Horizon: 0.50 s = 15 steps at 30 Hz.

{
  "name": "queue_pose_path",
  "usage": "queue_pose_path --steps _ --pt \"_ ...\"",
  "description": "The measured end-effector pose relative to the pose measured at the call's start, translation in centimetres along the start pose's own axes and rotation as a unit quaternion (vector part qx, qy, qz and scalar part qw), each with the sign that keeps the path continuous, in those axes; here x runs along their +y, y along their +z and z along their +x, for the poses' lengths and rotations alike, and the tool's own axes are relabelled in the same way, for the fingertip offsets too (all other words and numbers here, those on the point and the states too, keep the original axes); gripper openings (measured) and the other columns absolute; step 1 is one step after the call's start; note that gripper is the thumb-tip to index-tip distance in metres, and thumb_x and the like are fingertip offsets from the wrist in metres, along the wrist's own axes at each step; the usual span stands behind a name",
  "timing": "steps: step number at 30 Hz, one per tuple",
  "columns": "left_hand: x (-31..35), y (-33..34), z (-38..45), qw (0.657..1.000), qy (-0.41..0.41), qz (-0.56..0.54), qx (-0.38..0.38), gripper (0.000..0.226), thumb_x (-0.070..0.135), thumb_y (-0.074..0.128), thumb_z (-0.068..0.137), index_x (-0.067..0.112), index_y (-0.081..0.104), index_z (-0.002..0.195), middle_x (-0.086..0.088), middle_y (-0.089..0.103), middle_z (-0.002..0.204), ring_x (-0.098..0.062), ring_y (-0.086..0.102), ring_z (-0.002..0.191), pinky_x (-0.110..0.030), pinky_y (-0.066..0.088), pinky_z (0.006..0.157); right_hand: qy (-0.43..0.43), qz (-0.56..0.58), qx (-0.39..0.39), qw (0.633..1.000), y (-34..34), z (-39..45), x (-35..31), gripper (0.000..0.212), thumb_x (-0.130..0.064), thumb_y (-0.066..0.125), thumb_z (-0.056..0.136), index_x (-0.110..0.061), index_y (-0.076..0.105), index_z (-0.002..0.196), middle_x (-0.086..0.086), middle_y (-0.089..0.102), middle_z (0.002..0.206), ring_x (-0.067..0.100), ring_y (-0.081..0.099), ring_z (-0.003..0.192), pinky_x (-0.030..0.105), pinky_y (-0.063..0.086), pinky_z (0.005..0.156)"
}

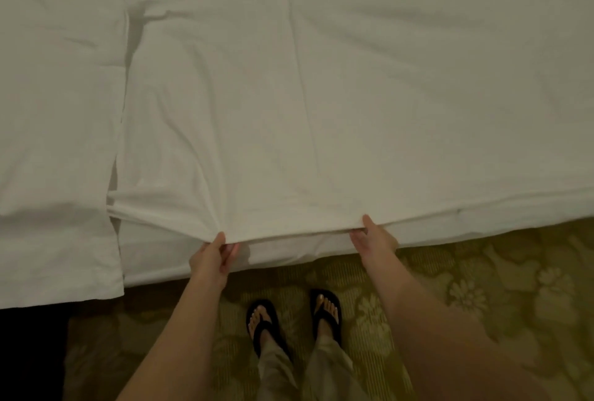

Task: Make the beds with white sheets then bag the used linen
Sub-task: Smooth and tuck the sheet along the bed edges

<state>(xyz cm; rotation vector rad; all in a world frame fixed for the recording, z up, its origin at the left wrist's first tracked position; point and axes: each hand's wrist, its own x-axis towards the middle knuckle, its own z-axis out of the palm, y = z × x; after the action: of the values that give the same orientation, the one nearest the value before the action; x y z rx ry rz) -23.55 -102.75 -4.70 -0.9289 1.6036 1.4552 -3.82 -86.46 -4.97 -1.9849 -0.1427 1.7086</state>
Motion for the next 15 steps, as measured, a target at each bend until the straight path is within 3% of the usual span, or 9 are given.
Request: queue_pose_path --steps 2,4,6,9,12,15 --pt "-0.6 0.6 -0.1 0.999 -0.012 -0.028 -0.016 0.03 0.008 0.058 0.095 -0.002 0.056 0.123 -0.013 0.062 0.117 -0.016 0.061 0.079 -0.021 0.056 0.048 0.009 0.012 -0.008 1.0 -0.7 0.2 -0.7 0.039 -0.005 0.069 0.087 0.006 0.057 0.123 0.016 0.063 0.109 0.026 0.063 0.093 0.031 0.052 0.083" --pt "-1.2 2.5 -1.2 0.996 -0.036 -0.012 -0.075 0.016 0.016 0.06 0.094 0.005 0.061 0.107 -0.007 0.063 0.107 -0.015 0.061 0.084 -0.022 0.056 0.052 -0.013 0.053 -0.022 0.998 -0.4 0.3 -2.4 0.039 -0.007 0.07 0.086 0.002 0.058 0.121 0.014 0.063 0.117 0.026 0.063 0.101 0.032 0.053 0.083" --pt "-2.5 4.8 -2.1 0.993 -0.047 0.009 -0.105 0.006 0.017 0.062 0.093 0.011 0.061 0.095 -0.004 0.063 0.1 -0.014 0.061 0.084 -0.022 0.057 0.055 -0.042 0.087 -0.013 0.995 -0.2 0.5 -4.8 0.028 -0.011 0.072 0.086 -0.003 0.06 0.11 0.009 0.063 0.11 0.022 0.063 0.094 0.033 0.054 0.083" --pt "-5.4 6.3 -2.8 0.998 -0.022 -0.009 -0.055 0.011 0.011 0.063 0.092 0.002 0.061 0.098 -0.007 0.065 0.099 -0.015 0.063 0.077 -0.022 0.058 0.053 -0.065 0.096 0.026 0.993 -1.3 1.2 -6.8 0.015 -0.01 0.07 0.087 -0.006 0.057 0.094 0.007 0.06 0.099 0.02 0.06 0.084 0.035 0.053 0.086" --pt "-6.8 6.6 -2.9 0.999 -0.011 -0.044 0.006 0.016 0.014 0.066 0.091 0.001 0.061 0.099 -0.008 0.065 0.104 -0.015 0.063 0.076 -0.022 0.057 0.057 -0.039 0.089 0.017 0.995 -3.1 1.7 -6.7 0.024 -0.007 0.067 0.089 -0.001 0.059 0.111 0.013 0.063 0.106 0.024 0.06 0.094 0.037 0.053 0.089" --pt "-8.6 9.6 -3.8 0.996 -0.039 -0.069 -0.04 0.021 0.021 0.07 0.088 0.007 0.063 0.101 -0.006 0.066 0.1 -0.013 0.061 0.07 -0.021 0.056 0.048 -0.035 0.117 0.018 0.992 -3.8 2.7 -8.4 0.032 -0.01 0.07 0.087 0.001 0.06 0.115 0.014 0.064 0.111 0.026 0.063 0.097 0.037 0.055 0.087"
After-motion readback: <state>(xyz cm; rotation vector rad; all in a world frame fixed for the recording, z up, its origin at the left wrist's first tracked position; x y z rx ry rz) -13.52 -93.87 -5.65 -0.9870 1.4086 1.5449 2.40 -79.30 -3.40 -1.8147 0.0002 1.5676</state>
